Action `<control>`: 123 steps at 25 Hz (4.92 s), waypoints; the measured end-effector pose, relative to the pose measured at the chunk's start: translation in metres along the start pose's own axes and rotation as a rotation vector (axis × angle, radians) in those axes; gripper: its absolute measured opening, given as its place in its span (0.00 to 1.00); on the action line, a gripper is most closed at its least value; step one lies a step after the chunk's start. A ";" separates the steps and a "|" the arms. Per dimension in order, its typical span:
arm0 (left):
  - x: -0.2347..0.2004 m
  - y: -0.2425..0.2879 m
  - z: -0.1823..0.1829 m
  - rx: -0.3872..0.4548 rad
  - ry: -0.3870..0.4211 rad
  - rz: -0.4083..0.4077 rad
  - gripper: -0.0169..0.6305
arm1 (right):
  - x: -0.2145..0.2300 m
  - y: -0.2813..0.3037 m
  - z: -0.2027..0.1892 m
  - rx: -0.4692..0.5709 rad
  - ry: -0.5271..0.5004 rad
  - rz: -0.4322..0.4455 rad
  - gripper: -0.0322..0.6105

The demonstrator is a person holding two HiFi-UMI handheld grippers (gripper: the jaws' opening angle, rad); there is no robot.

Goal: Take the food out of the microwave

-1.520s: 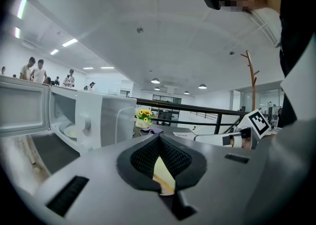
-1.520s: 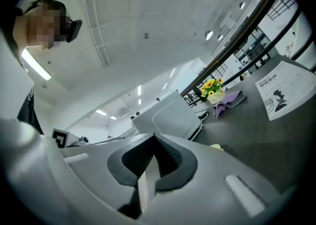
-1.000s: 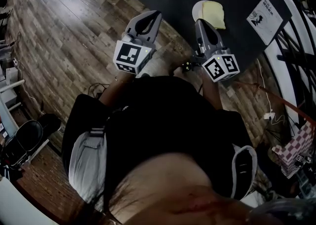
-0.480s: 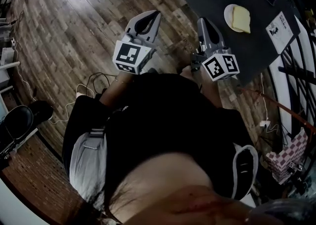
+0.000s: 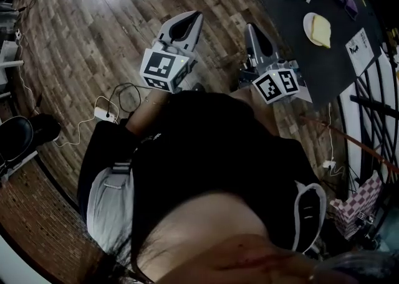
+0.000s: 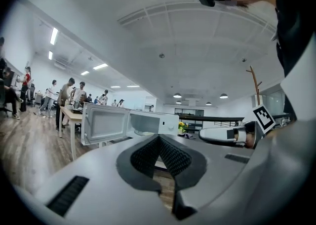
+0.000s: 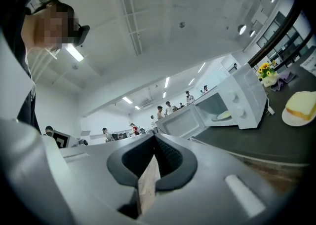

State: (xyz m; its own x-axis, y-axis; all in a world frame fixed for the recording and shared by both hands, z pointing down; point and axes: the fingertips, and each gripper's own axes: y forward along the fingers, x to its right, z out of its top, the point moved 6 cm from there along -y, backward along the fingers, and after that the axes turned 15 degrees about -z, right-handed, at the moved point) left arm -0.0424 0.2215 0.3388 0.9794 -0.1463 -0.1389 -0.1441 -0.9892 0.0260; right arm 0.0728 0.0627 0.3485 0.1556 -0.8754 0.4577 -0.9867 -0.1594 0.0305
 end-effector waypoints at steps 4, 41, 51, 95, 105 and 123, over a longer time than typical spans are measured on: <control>-0.006 -0.031 0.001 0.006 -0.003 0.038 0.04 | -0.022 0.004 -0.011 -0.023 0.004 0.022 0.05; -0.093 -0.153 0.007 0.032 -0.018 0.439 0.04 | -0.145 0.144 -0.063 -0.198 -0.076 0.428 0.05; -0.154 -0.131 0.017 0.004 -0.016 0.440 0.04 | -0.144 0.211 -0.065 -0.210 -0.063 0.433 0.05; -0.247 -0.035 0.032 -0.106 0.022 0.171 0.04 | -0.092 0.292 -0.048 -0.076 0.013 0.219 0.05; -0.251 -0.027 0.034 -0.085 0.009 0.078 0.04 | -0.088 0.277 -0.043 -0.040 0.004 0.124 0.05; -0.324 -0.009 0.043 -0.117 -0.009 -0.176 0.04 | -0.118 0.310 -0.059 0.010 -0.006 -0.093 0.05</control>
State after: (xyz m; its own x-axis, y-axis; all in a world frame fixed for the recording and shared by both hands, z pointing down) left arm -0.3645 0.2780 0.3409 0.9866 0.0283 -0.1606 0.0472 -0.9922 0.1152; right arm -0.2541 0.1429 0.3561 0.2469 -0.8592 0.4482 -0.9675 -0.2448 0.0635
